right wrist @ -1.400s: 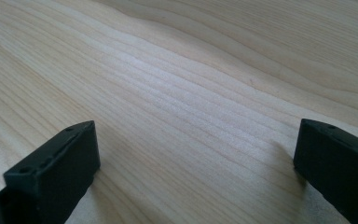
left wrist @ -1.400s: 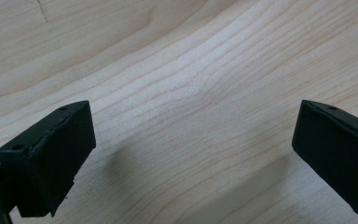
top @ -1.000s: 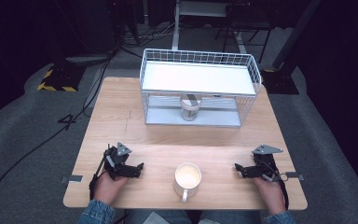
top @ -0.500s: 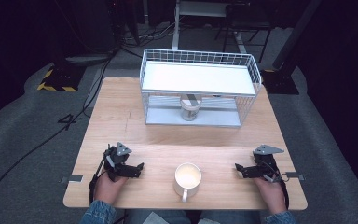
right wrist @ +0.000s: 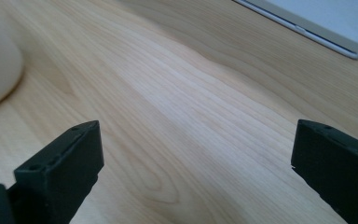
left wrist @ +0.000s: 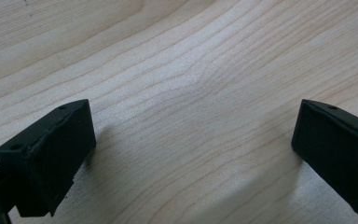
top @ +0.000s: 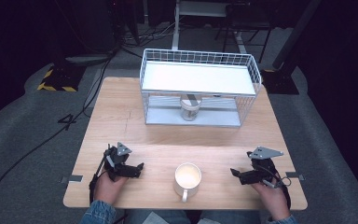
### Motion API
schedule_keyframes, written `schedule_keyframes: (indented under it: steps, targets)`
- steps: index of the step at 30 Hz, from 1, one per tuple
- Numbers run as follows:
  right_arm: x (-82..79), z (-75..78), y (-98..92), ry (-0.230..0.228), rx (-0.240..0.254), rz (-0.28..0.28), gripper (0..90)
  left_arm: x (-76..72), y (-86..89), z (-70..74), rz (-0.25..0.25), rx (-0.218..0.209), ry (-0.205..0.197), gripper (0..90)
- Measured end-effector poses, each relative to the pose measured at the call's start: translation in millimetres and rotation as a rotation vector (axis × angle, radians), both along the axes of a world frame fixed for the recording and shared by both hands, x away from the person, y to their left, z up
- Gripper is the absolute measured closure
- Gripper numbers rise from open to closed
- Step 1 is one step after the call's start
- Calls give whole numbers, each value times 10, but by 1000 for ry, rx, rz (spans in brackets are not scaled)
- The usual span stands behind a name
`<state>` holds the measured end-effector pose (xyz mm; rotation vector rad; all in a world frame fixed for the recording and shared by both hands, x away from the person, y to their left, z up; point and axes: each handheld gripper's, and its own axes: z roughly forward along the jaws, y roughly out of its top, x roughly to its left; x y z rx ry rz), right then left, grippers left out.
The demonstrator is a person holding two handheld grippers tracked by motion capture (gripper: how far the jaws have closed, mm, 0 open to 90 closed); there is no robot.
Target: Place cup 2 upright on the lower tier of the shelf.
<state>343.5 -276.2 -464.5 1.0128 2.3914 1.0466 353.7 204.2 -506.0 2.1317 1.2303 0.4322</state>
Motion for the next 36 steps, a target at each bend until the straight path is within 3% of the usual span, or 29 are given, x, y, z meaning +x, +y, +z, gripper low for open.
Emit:
schedule_keyframes:
  steps: [10, 14, 22, 36]
  targets:
    - [-161, 138, 275, -7, 25, 126, 25, 1, -1, 0, 1, 0, 0, 1]
    - [-178, 120, 350, 29, 70, 169, 25, 1, -1, 0, 1, 0, 0, 1]
    - [-250, 107, 531, 20, 90, 253, 25, 3, -2, 0, 2, -1, 2, 1]
    - [-325, -16, 947, 48, 73, 403, 25, 2, -2, 0, 2, 0, 1, 1]
